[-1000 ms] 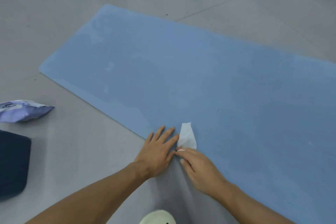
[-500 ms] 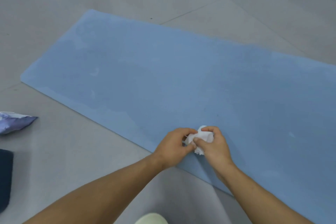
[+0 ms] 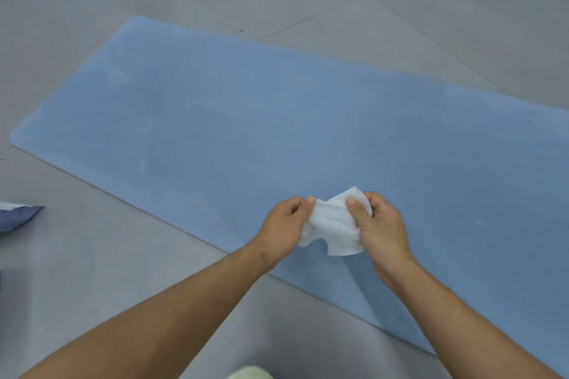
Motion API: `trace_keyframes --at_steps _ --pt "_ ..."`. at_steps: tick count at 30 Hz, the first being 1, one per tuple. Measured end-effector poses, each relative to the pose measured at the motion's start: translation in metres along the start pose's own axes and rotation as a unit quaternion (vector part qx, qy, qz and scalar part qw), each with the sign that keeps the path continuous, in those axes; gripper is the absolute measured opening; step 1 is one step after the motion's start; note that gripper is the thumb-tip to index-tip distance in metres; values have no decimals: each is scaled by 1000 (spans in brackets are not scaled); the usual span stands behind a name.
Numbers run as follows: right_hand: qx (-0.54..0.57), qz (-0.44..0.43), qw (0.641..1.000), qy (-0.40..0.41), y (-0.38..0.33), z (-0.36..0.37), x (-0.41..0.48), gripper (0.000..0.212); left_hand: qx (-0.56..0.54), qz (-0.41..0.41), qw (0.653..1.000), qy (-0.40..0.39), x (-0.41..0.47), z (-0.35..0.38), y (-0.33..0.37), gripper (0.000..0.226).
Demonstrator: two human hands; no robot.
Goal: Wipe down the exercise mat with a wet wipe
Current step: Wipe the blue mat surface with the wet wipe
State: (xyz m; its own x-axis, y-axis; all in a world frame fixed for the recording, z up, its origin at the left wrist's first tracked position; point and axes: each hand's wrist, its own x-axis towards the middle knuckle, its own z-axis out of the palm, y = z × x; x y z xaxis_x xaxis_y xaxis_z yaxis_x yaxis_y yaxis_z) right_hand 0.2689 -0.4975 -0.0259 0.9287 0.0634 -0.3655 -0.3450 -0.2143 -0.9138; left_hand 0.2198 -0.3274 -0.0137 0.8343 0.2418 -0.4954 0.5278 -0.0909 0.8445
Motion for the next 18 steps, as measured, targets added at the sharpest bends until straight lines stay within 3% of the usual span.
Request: trace_keyframes --at_steps 4,7,11,13,16,18 --pt "-43 -47 996 63 -14 -10 7 29 -24 -25 999 -23 2 8 10 41" --pt "-62 -100 991 67 -20 -13 0 17 -65 -71 994 -43 3 14 14 27" --pt "-89 -159 982 -55 -11 -9 -21 5 -149 -116 982 -17 5 23 20 11" --pt "-132 -201 963 -120 0 -4 -33 9 -191 -132 973 -10 6 26 26 12" --pt "-191 -256 934 -157 13 2 -45 11 -288 -186 939 -5 7 29 35 22" --pt "-219 -282 922 -150 17 3 -50 25 -338 -221 915 -19 6 31 39 29"
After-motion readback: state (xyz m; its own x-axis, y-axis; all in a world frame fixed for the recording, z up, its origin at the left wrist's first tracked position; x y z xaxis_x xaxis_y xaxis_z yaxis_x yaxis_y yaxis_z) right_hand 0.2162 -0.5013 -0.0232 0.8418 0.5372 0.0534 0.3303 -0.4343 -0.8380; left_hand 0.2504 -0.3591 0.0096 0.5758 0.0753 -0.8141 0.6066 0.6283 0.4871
